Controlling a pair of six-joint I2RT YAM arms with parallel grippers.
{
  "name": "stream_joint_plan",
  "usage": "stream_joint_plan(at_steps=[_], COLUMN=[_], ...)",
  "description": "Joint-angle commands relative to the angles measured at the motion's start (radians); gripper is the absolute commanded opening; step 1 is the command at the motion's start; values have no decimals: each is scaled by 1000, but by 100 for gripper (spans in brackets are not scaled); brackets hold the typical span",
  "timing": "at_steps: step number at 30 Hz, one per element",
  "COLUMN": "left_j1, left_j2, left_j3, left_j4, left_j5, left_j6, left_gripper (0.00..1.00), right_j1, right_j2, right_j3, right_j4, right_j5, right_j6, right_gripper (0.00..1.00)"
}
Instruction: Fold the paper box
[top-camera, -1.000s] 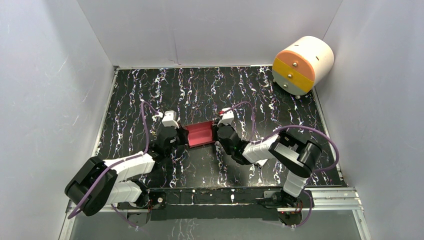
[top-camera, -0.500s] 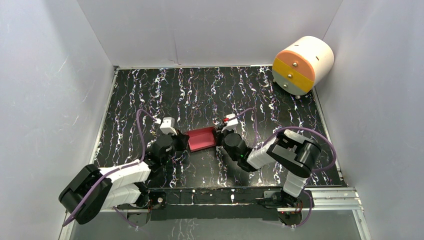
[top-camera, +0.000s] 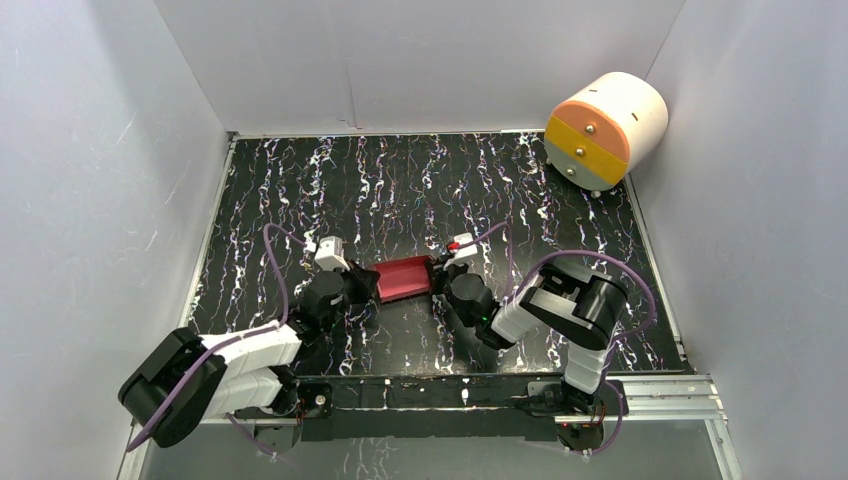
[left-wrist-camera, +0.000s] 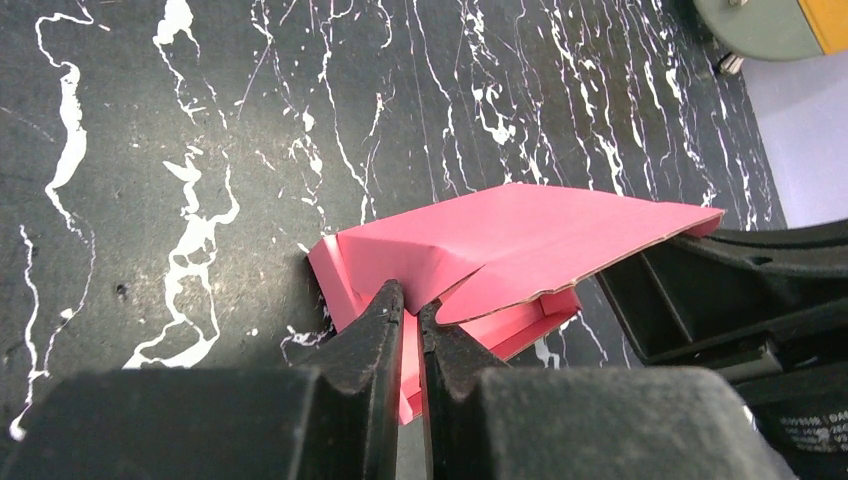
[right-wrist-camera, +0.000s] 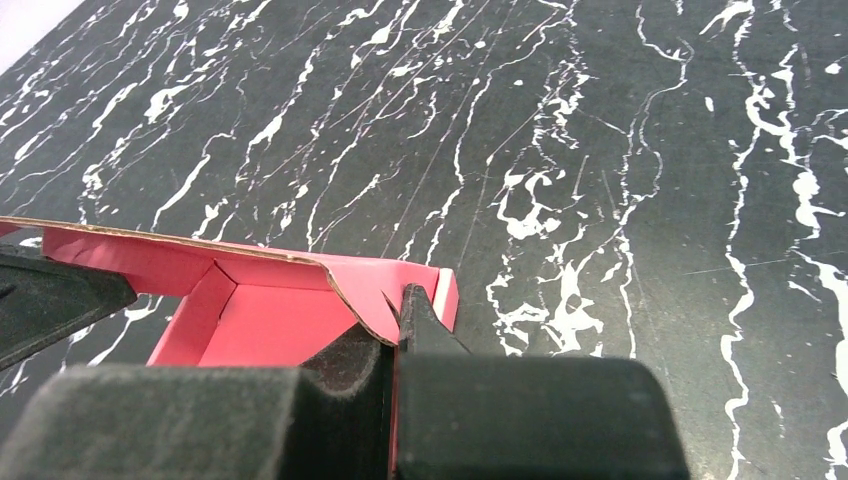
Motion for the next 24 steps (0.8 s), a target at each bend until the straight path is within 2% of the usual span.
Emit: stream_joint_plan(at_steps=[1,8,12,17,20,24], left_j1=[3,0,-7,-8,-7,-9], left_j2=[74,195,219,234,236,228], left_j3=[51,117,80,23,40,63], left_j4=[28,116,157,214,229,229], left_j5=[-28,-38,-36,-28,2,24], left_j6=[-83,-28,-11,-65,-115,-93], left_gripper=[7,7,8,8,9,12], right_j1=[1,1,1,1,2,3], right_j2=[39,64,78,107,117,111], right_j3=[-1,16,-20,-34,-27,-20], right_j4=[-43,7,52,77,85,66], right_j5=[87,107,86,59,38,55], right_j6=[-25,-79,-79,-77,-76,-80], right_gripper=[2,3,4,5,5,5])
